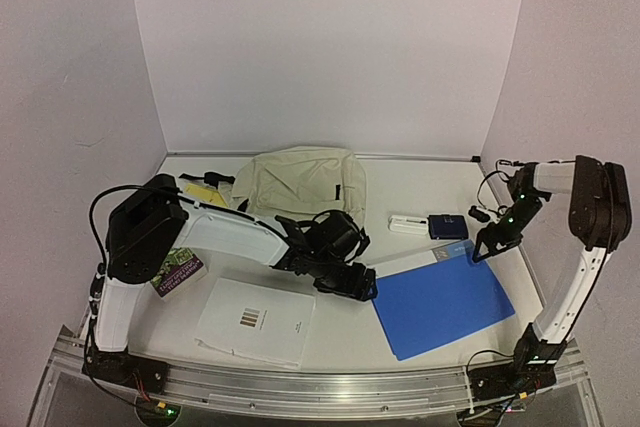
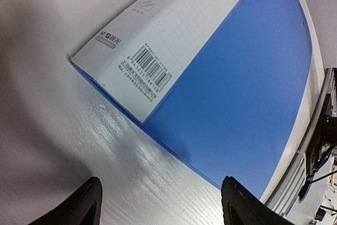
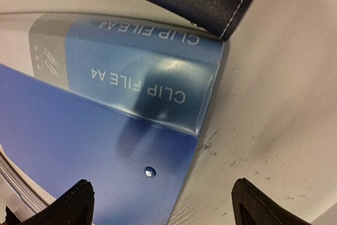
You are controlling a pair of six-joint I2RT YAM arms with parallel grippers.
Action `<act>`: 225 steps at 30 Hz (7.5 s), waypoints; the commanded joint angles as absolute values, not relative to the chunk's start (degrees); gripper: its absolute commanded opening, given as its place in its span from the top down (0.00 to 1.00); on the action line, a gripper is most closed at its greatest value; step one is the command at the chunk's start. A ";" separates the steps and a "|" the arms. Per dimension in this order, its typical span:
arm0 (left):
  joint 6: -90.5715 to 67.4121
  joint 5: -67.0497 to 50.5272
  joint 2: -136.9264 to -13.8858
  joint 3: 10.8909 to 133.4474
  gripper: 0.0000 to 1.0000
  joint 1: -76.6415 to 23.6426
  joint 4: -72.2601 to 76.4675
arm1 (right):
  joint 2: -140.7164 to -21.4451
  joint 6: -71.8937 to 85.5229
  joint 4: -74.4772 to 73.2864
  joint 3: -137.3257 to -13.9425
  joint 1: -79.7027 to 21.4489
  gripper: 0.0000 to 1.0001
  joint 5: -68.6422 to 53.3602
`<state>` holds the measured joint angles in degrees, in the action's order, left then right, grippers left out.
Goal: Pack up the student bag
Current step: Pick up the files from the center of the board.
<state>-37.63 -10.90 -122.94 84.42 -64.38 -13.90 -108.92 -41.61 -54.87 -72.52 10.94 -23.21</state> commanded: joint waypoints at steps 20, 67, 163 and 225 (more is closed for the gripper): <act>-39.58 -14.14 -127.62 89.14 0.26 -61.87 -10.88 | -109.37 -38.08 -65.05 -81.94 10.97 0.47 -36.38; -37.91 -15.95 -120.91 85.67 0.27 -61.17 -8.15 | -98.05 -42.04 -82.00 -89.79 5.77 1.00 -51.75; -62.09 31.35 -86.35 94.34 1.00 -51.05 -32.80 | -80.38 -10.22 -41.72 -93.56 -28.12 0.02 -25.47; -60.98 -23.88 -70.84 63.94 0.00 -25.54 -18.24 | -68.29 -47.99 -31.42 -79.91 -51.94 1.00 2.32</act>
<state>-65.80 -13.18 -70.43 63.31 -28.33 -17.41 -70.27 -48.58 -31.75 -74.32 -51.79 7.80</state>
